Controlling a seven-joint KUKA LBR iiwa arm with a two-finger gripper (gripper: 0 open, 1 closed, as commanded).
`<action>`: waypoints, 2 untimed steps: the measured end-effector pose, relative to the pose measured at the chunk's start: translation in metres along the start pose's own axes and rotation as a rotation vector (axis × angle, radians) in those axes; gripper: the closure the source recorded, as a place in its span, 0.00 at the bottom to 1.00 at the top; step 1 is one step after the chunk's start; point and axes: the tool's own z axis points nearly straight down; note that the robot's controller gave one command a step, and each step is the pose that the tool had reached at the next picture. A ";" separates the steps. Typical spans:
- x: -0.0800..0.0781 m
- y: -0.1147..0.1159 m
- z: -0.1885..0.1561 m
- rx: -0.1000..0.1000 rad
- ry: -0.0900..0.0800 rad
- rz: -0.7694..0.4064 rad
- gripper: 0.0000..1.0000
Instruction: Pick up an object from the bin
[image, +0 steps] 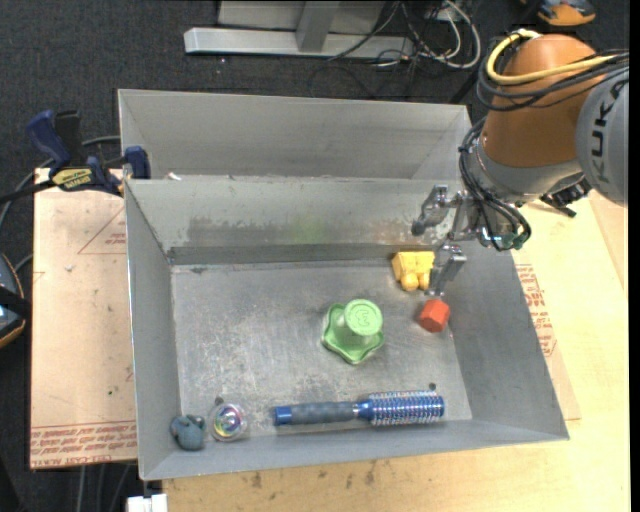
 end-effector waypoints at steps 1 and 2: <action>0.079 0.042 0.139 0.002 -0.010 -0.179 0.00; 0.042 0.088 0.136 0.000 -0.017 -0.078 0.00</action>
Offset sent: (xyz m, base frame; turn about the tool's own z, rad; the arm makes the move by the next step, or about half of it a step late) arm -0.0803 0.0420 -0.1383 -0.1819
